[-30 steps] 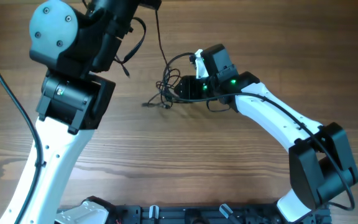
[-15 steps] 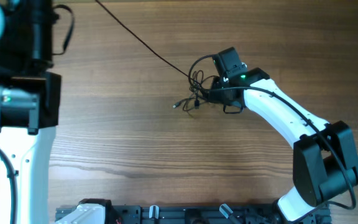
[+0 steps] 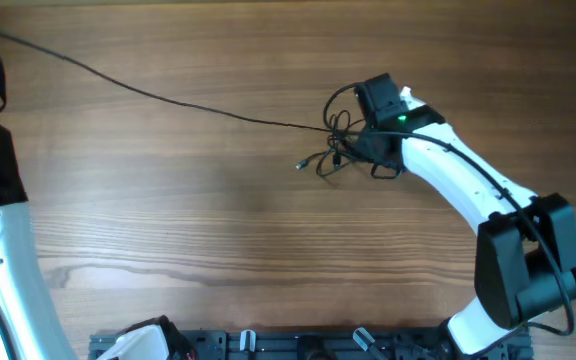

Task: Untangle cables

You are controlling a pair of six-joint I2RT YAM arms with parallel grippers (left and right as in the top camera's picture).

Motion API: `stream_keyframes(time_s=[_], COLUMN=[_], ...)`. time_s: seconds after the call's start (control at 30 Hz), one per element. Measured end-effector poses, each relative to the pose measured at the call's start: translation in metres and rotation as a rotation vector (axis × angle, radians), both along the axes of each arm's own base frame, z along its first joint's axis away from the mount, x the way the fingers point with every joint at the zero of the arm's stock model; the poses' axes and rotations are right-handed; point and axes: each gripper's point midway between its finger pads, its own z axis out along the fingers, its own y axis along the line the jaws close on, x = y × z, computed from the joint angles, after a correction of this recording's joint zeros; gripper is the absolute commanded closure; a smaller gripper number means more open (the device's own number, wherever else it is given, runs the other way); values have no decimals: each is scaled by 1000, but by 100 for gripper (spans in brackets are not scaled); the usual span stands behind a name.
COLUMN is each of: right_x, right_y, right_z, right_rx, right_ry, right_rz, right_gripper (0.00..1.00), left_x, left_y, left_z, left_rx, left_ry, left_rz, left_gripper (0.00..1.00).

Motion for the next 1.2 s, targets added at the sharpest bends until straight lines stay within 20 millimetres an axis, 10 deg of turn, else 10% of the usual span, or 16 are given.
stream_keyframes(time_s=[0.1, 0.2, 0.37, 0.47, 0.63, 0.9, 1.0, 1.03, 1.2], right_x=[16, 39, 28, -10, -69, -106, -104, -103, -77], right_y=[-12, 11, 73, 123, 191, 219, 218, 219, 213], right_z=[23, 107, 198, 195, 162, 65, 58, 58, 60], right_rx=[-7, 85, 337, 439, 346, 150, 127, 118, 21], right_ry=[-28, -229, -453, -418, -346, -66, -57, -63, -91], right_rz=[10, 170, 559, 945, 1419, 1710, 1733, 1739, 1578], right_gripper=[57, 11, 2, 1, 0, 12, 45, 96, 95], left_x=[12, 28, 50, 55, 56, 58, 58, 58, 58], left_y=[8, -1, -66, -114, -128, -126, -123, -122, -120], left_z=[-27, -44, -40, -35, -35, -37, -37, -37, -47], left_rx=[-32, -48, -43, -29, -48, -82, -82, -82, -106], left_ry=[85, 134, 119, 102, 96, 92, 92, 92, 129], left_rz=[8, -71, -459, -662, -713, -700, -681, -680, -661], left_gripper=[96, 96, 96, 96, 96, 96, 96, 96, 96])
